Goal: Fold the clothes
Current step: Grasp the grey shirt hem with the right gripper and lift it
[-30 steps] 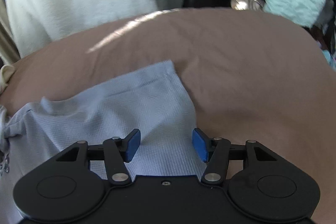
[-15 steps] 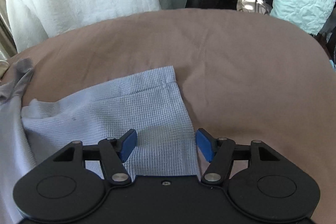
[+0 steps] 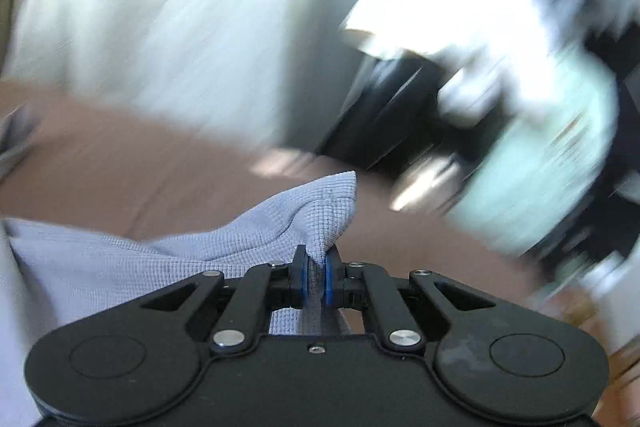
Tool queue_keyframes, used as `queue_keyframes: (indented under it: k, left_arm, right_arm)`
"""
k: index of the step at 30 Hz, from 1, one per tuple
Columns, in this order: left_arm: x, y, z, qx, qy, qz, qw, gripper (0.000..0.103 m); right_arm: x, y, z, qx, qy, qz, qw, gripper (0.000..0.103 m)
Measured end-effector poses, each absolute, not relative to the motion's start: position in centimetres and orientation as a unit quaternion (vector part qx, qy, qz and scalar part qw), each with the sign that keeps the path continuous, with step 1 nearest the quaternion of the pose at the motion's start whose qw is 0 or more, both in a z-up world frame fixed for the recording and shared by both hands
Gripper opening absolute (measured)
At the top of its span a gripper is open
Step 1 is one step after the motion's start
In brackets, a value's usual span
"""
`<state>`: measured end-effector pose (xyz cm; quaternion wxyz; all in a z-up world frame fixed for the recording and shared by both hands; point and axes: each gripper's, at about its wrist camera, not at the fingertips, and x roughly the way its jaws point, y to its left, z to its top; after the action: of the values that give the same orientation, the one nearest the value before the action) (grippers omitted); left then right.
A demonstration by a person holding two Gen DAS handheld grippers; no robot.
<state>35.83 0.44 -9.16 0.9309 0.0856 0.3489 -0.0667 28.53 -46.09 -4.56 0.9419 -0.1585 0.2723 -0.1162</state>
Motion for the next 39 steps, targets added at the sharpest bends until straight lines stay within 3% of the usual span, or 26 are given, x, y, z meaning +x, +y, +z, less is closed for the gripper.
queue_keyframes:
  k: [2,6,12,15,16,17,20,23,26,27,28,31,33,39]
  left_arm:
    - [35.5,0.1,-9.0,0.090,0.352,-0.060,0.930,0.068]
    - [35.7,-0.3,-9.9,0.102,0.364,-0.057,0.924,0.068]
    - [34.8,-2.9,-9.5,0.122,0.325,-0.161,0.924,0.068]
    - [35.8,-6.2,-10.6,0.194,0.307,-0.181,0.914,0.079]
    - [36.7,-7.2,-11.2,0.218,0.304,-0.178,0.910,0.052]
    - [37.8,-7.7,-11.7,0.222,0.303,-0.175,0.910,0.005]
    - [42.3,-6.3,-10.1,0.141,0.305,-0.109,0.935,0.003]
    - [45.7,-3.8,-7.8,0.037,0.302,-0.055,0.951,0.014]
    - [45.8,-2.8,-6.9,0.040,0.294,0.000,0.955,0.050]
    - [45.5,-2.8,-6.8,0.060,0.292,0.021,0.954,0.071]
    - [44.8,-2.6,-6.8,0.070,0.297,0.028,0.952,0.076]
    - [41.4,-1.6,-6.6,0.054,0.335,-0.003,0.941,0.076]
    - [37.3,-0.6,-6.8,0.021,0.363,-0.042,0.930,0.076]
    - [22.7,1.7,-8.7,0.047,0.429,-0.031,0.901,0.076]
  right_arm:
    - [29.2,-46.9,-3.5,-0.150,0.280,-0.117,0.941,0.009]
    - [30.4,-46.2,-6.7,-0.195,0.322,-0.158,0.913,0.011]
    - [29.9,-45.9,-9.5,-0.209,0.360,-0.166,0.894,0.011]
    - [29.7,-46.7,-9.0,-0.188,0.356,-0.158,0.902,0.011]
    - [29.7,-47.0,-8.8,-0.178,0.354,-0.155,0.905,0.011]
    - [29.7,-47.1,-8.9,-0.175,0.353,-0.153,0.906,0.011]
    - [29.8,-47.0,-9.2,-0.181,0.353,-0.149,0.906,0.011]
    - [30.0,-46.4,-9.8,-0.188,0.357,-0.153,0.902,0.010]
    - [30.5,-46.3,-10.2,-0.188,0.361,-0.164,0.899,0.010]
    - [30.6,-46.2,-10.3,-0.187,0.362,-0.167,0.898,0.010]
    - [30.7,-46.1,-10.4,-0.185,0.363,-0.169,0.898,0.010]
    - [30.5,-45.6,-10.7,-0.188,0.371,-0.179,0.892,0.015]
    - [30.1,-45.6,-10.7,-0.181,0.380,-0.194,0.886,0.036]
    - [24.9,-45.3,-9.3,-0.100,0.385,-0.178,0.900,0.053]
